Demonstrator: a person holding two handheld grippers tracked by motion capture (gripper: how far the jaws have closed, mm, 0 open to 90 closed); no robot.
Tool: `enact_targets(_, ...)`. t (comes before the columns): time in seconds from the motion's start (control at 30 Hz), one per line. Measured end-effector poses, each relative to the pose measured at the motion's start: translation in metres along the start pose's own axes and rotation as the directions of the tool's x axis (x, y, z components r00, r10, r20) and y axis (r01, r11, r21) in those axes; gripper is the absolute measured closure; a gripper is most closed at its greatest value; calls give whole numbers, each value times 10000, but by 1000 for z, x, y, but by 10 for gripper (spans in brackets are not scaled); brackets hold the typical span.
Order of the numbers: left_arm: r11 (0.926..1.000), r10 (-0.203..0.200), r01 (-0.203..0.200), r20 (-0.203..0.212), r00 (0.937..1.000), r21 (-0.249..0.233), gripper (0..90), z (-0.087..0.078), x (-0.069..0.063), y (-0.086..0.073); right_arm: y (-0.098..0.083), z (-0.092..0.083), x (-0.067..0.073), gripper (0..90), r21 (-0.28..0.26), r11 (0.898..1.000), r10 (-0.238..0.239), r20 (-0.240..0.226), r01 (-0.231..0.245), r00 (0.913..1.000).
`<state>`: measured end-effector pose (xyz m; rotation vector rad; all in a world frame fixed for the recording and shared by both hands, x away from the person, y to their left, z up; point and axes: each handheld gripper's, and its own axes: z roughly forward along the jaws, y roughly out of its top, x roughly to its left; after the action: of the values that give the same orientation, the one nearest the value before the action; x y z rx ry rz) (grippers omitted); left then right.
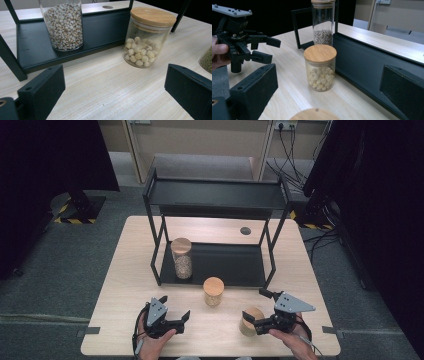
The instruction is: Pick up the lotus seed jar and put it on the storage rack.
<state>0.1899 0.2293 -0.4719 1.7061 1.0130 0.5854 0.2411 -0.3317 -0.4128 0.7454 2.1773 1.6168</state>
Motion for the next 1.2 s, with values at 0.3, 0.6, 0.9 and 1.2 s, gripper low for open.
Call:
enact_targets(0.3, 10000, -46, 46, -6, 10000, 18, 27, 0, 1, 0, 14, 20, -29, 21, 140, 9999, 29, -550, -21, 9985)
enact_targets(0.6, 10000, -50, 50, -25, 10000, 49, 27, 1, 1, 0, 20, 46, -56, 22, 563, 9983, 191, -1029, -134, 9945)
enact_targets(0.9, 10000, -56, 57, -33, 10000, 68, 27, 1, 2, 0, 31, 71, -67, 25, 988, 9948, -83, -1510, 234, 9885)
enact_targets(1.2, 9999, -40, 40, -32, 10000, 96, 27, 1, 2, 0, 37, 88, -66, 26, 1260, 9904, -348, -1703, 568, 9848)
